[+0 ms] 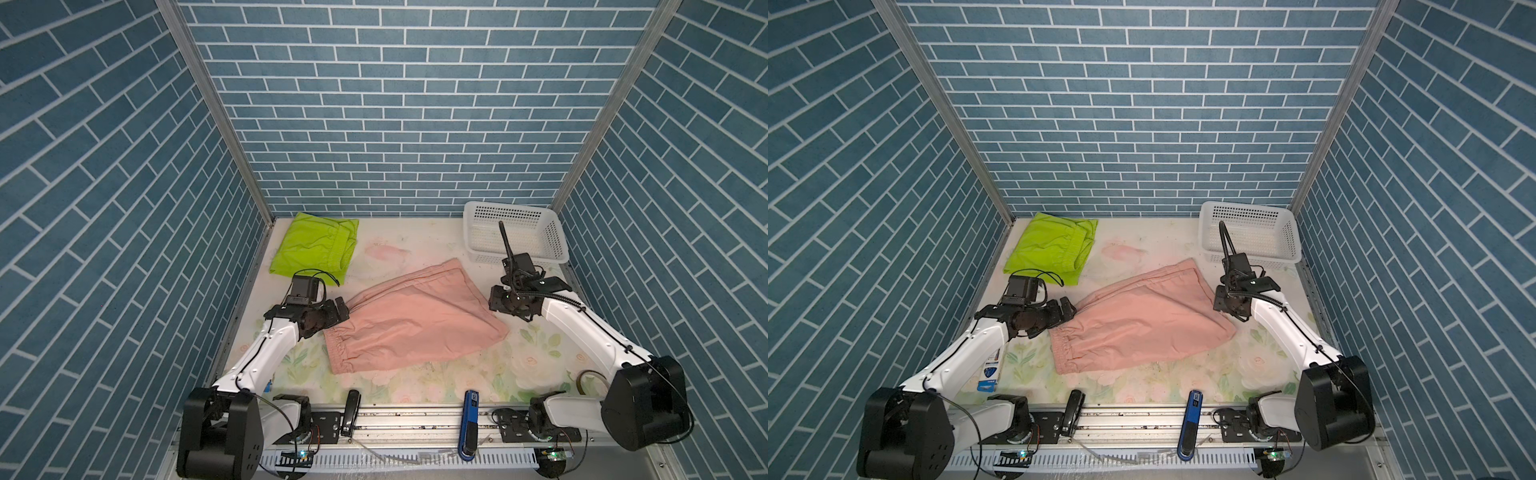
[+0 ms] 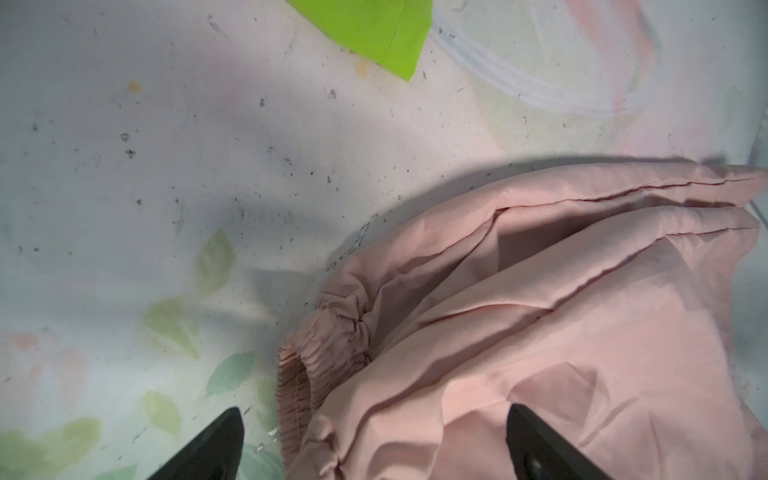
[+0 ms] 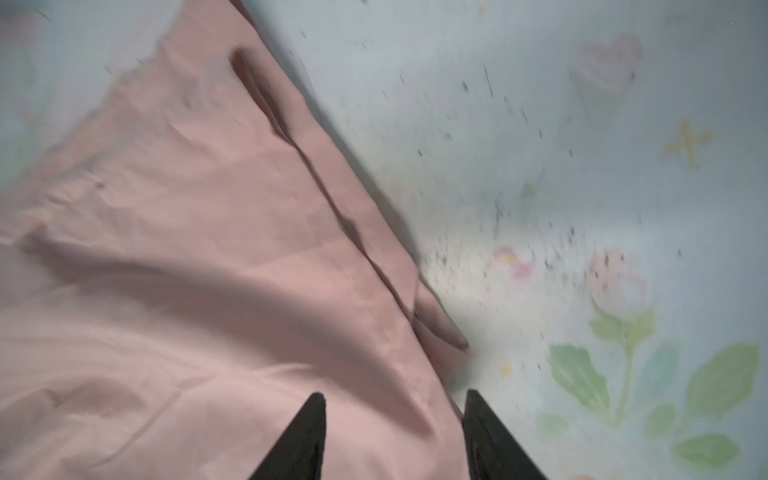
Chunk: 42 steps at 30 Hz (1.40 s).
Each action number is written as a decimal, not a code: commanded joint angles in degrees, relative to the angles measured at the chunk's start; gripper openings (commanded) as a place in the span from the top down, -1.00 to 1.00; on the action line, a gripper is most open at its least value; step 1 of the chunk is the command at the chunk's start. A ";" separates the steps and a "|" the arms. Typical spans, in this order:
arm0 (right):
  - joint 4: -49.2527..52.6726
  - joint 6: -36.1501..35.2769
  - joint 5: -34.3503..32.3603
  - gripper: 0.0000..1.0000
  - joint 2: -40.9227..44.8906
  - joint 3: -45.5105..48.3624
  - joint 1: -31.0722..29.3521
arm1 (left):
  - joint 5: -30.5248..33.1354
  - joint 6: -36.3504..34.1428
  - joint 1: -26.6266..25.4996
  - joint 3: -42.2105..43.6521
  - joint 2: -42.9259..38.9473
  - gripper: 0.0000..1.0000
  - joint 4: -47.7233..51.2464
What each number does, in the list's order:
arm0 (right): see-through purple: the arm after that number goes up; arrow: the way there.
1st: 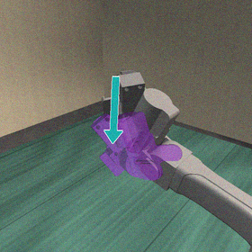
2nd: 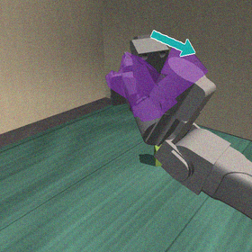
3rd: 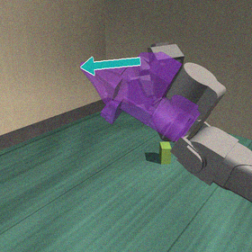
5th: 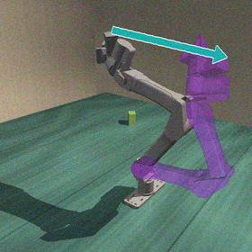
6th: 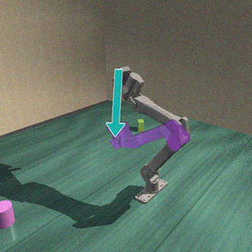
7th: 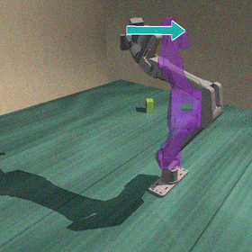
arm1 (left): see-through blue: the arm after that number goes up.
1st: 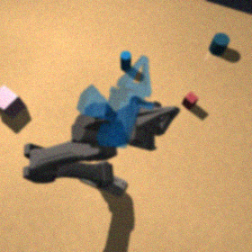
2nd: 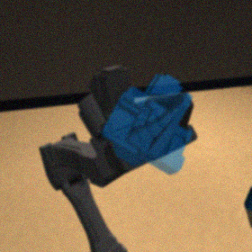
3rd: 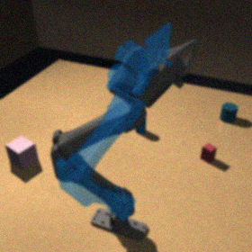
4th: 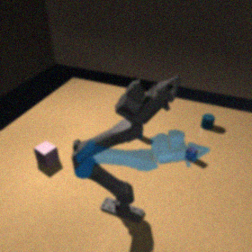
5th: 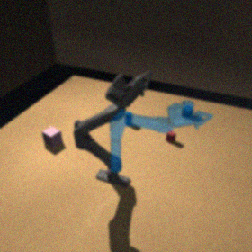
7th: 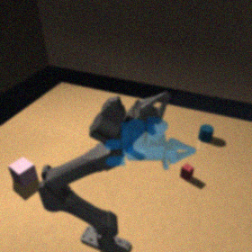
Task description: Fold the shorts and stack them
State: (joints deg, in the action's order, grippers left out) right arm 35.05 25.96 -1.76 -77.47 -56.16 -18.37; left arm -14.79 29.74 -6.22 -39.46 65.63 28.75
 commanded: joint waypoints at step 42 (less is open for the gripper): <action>-18.97 -16.73 2.65 1.00 -36.86 -33.42 -2.90 | 3.32 1.86 0.33 7.00 -1.63 -0.41 -0.19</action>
State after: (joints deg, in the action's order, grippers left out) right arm 16.49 11.64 3.33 -115.61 -87.81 -21.37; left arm -14.92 32.25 -6.22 -32.32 64.79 25.36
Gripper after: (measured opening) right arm 0.042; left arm 0.714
